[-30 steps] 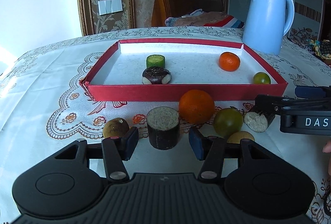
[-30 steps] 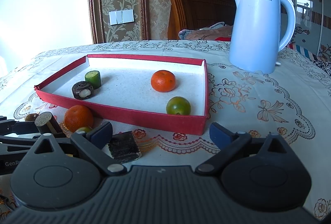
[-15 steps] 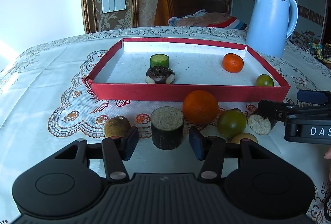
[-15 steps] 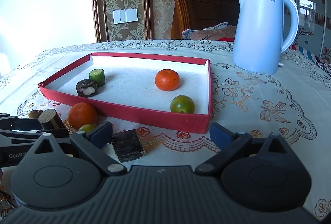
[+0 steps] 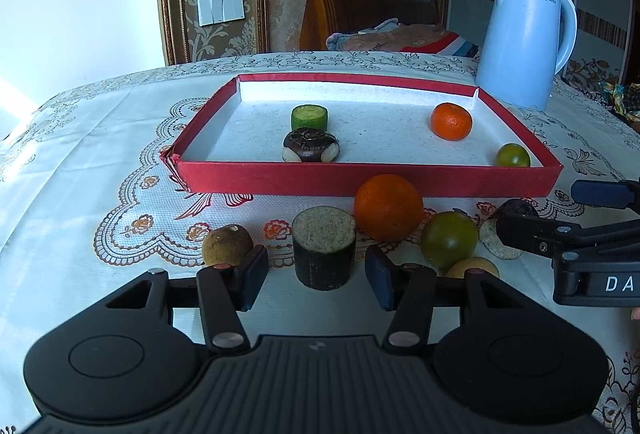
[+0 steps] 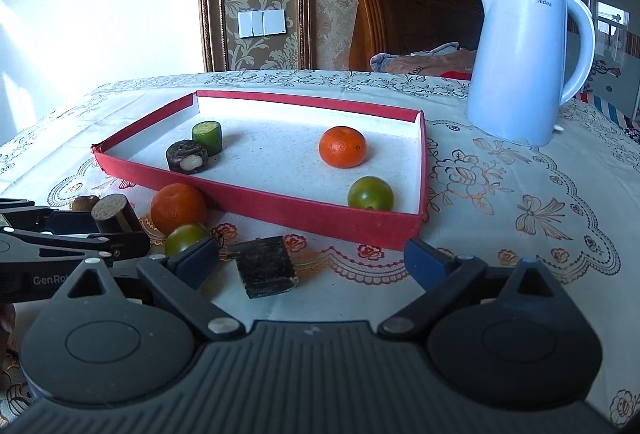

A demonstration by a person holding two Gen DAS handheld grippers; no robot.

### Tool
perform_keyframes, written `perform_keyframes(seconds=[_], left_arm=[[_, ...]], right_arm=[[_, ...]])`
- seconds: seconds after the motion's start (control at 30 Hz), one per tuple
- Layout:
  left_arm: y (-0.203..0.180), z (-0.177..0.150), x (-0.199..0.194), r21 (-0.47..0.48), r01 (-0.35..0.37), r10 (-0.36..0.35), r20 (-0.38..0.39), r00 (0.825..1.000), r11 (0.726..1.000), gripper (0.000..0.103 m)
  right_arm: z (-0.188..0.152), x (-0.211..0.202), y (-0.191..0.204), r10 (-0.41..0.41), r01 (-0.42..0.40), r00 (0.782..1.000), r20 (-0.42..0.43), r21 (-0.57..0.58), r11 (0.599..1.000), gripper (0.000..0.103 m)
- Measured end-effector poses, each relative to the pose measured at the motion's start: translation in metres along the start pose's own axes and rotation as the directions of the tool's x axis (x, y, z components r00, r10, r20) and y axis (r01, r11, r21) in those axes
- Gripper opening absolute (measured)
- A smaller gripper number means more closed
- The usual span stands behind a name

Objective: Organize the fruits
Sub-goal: 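Close the left gripper on the black roll cake while the right grasps the dark square cake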

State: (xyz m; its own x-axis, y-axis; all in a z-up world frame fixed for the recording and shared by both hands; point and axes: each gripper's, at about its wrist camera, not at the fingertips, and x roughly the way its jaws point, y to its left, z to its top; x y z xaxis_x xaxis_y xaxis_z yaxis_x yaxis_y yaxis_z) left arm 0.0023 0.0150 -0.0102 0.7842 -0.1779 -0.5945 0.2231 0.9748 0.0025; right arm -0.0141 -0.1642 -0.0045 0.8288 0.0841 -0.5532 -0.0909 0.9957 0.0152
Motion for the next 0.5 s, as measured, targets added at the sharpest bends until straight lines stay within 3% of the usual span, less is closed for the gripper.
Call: perform_keyframes(seconds=[0.27, 0.5], left_arm=[[0.000, 0.000, 0.000, 0.000, -0.001, 0.001, 0.000, 1.000, 1.000, 0.053], [0.000, 0.000, -0.001, -0.003, 0.000, 0.000, 0.007, 1.000, 1.000, 0.053]], right_arm=[[-0.001, 0.004, 0.007, 0.022, -0.023, 0.999, -0.029, -0.040, 0.999, 0.090], [-0.001, 0.011, 0.007, 0.029, -0.031, 0.997, -0.068, -0.034, 0.999, 0.075]])
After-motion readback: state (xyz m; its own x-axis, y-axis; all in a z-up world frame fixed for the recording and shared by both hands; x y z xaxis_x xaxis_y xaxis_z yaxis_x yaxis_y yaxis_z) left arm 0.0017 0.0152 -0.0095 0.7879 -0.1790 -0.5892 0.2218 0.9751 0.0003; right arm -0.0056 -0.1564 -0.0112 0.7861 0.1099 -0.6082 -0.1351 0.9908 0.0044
